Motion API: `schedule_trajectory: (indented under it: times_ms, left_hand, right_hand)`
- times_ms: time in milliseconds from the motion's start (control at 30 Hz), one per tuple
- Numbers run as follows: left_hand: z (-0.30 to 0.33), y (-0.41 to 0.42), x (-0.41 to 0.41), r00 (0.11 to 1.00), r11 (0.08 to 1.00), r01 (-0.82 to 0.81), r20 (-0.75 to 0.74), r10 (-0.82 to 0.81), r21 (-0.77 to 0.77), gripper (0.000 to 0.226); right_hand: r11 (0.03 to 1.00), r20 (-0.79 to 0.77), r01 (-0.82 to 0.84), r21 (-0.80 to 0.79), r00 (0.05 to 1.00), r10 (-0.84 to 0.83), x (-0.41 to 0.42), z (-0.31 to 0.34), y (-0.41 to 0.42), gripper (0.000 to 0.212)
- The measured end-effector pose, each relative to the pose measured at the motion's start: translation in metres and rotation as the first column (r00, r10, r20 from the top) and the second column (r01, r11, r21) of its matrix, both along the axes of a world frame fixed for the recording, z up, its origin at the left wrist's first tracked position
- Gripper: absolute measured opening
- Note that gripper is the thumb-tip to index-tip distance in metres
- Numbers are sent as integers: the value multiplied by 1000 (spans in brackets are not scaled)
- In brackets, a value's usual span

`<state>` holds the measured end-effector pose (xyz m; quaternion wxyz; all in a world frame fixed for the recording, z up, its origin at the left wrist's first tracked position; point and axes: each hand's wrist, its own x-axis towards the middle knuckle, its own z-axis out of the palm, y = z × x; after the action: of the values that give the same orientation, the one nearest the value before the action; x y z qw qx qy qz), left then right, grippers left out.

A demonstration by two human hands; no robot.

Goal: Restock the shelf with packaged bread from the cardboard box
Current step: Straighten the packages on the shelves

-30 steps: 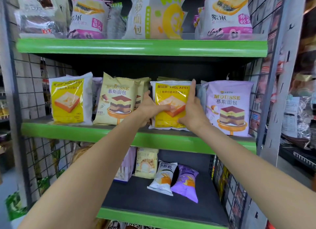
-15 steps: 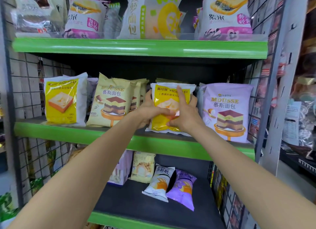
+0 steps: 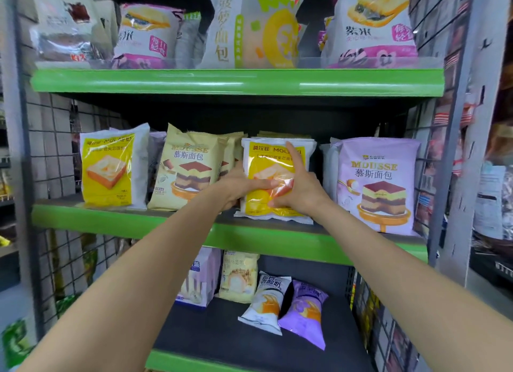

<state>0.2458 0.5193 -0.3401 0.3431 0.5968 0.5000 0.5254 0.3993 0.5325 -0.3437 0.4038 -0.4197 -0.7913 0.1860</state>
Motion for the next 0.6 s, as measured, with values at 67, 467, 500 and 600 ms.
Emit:
schedule_trajectory:
  times_ms: [67,467,500,600]
  left_hand:
    - [0,4,1,998,999,-37,-58,38,7,79]
    - [14,-47,-63,600,545,-596,-123,791,590,52]
    - [14,-48,-77,569,529,-621,-131,812,579,56]
    - [9,-38,-111,568,605,-654,-233,789,455,76]
  right_hand:
    - [999,20,34,-3,999,-34,1,3,-4,129]
    - [832,227,206,516,903,-364,-48,15,-55,78]
    - [870,210,151,470,938,-277,-56,18,-61,74]
    - [965,164,-23,262,986,-21,-91,24,-65,69]
